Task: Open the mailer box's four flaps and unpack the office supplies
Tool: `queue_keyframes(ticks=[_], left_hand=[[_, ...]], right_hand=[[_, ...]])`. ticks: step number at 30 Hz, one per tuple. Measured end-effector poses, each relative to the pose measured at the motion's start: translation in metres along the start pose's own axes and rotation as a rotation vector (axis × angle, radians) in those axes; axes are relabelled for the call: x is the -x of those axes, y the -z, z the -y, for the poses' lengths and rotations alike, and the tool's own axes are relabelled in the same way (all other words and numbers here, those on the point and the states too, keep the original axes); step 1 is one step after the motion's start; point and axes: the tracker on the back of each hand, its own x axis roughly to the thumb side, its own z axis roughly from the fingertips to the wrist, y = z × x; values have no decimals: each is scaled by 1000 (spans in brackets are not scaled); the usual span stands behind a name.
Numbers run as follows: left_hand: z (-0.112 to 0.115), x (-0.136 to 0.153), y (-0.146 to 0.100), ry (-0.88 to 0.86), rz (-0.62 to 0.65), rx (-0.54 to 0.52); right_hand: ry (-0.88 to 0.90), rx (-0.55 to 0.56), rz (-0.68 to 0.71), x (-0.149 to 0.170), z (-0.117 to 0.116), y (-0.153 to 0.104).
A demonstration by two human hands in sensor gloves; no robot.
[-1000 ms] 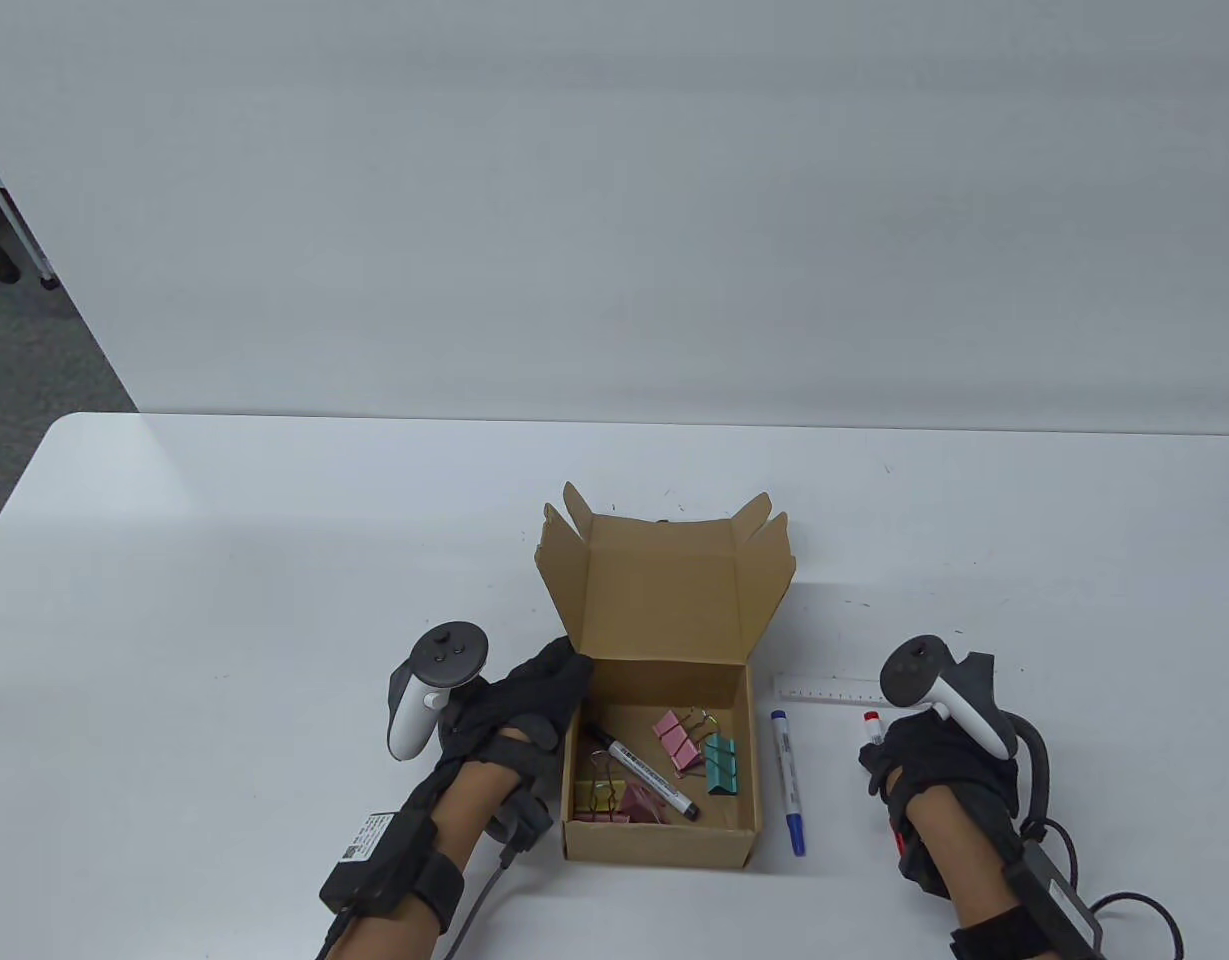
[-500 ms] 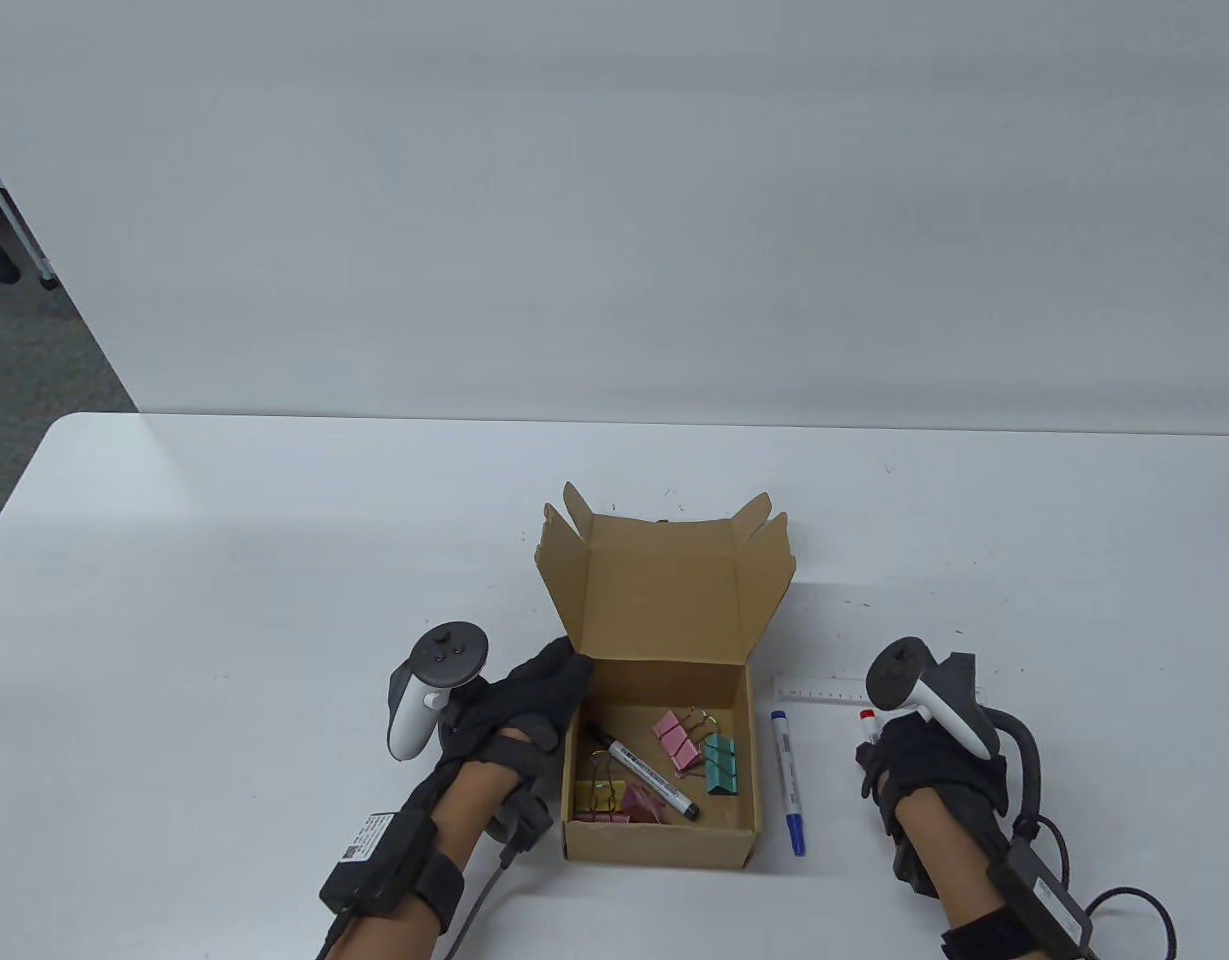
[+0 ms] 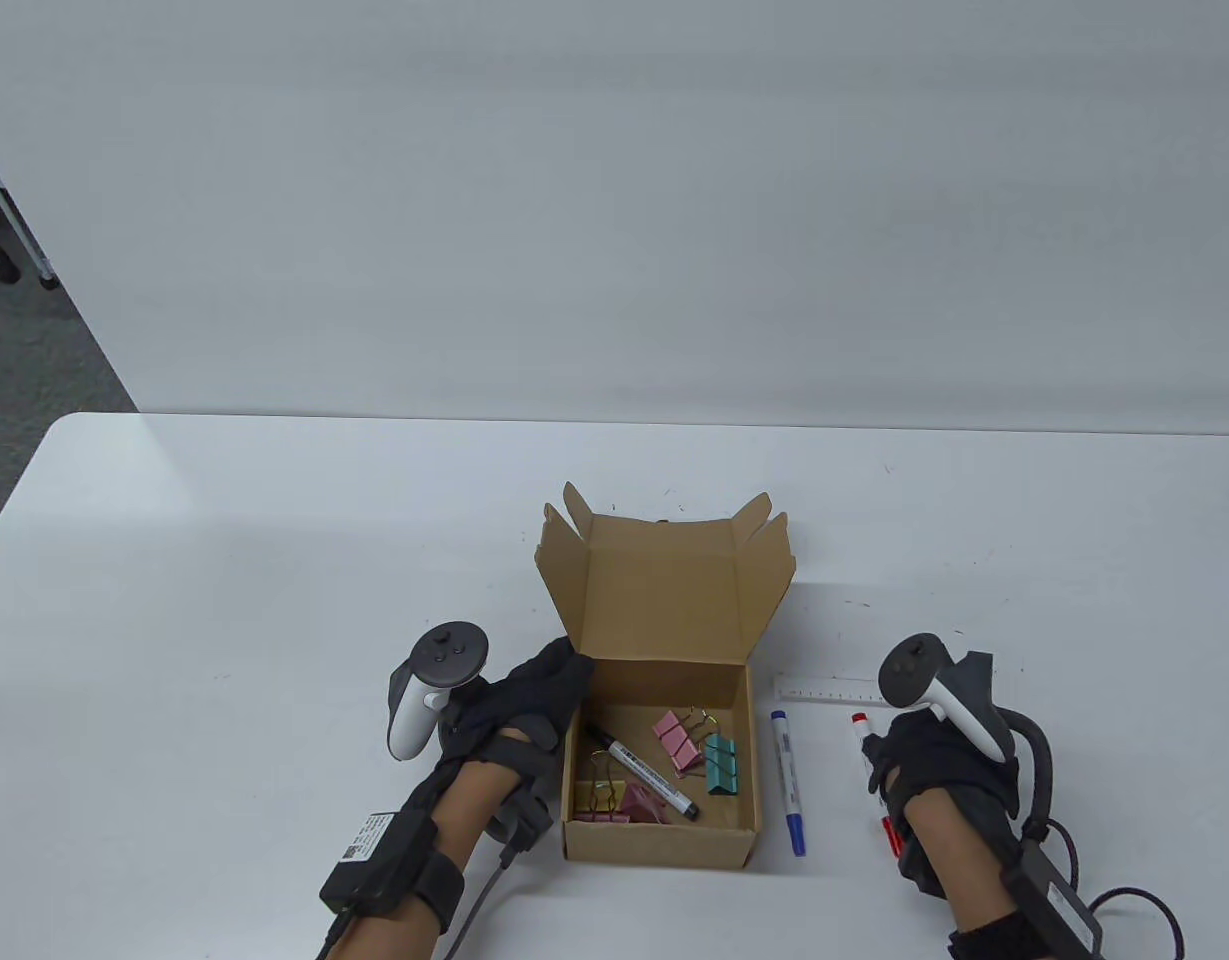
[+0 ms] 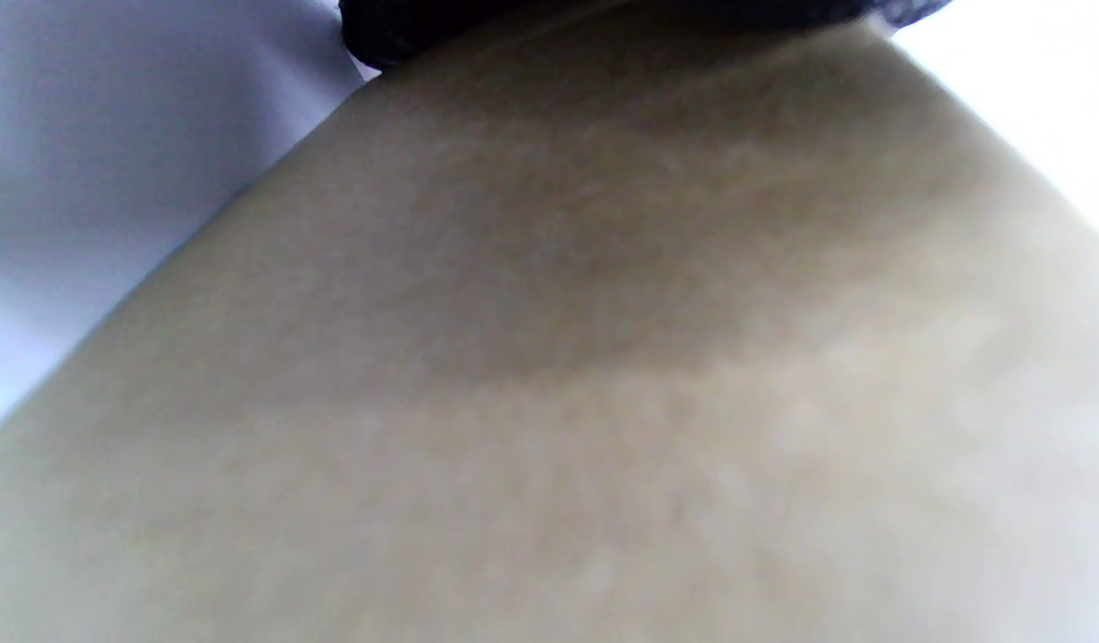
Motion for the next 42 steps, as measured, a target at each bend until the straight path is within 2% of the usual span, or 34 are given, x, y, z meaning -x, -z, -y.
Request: queue_keyframes(ticks=[7,20,26,30,34,38,42], left_hand=[[0,0,0,0,0,0],[0,0,0,0,0,0],[0,0,0,0,0,0],[0,0,0,2,-1,-1],[0,0,0,2,-1,0],[0,0,0,1,0,0],[0,0,0,1,0,0]], right_hand=[[78,80,60,4,13,-13],[179,77,213,0,23,-29],[217,145,319,-11,38,-47],[229,188,429,-32,55,-68],[126,192,511,-70,62,-90],[13,171,594,-111,58,-102],[-82,81,659,-150,48,-103]])
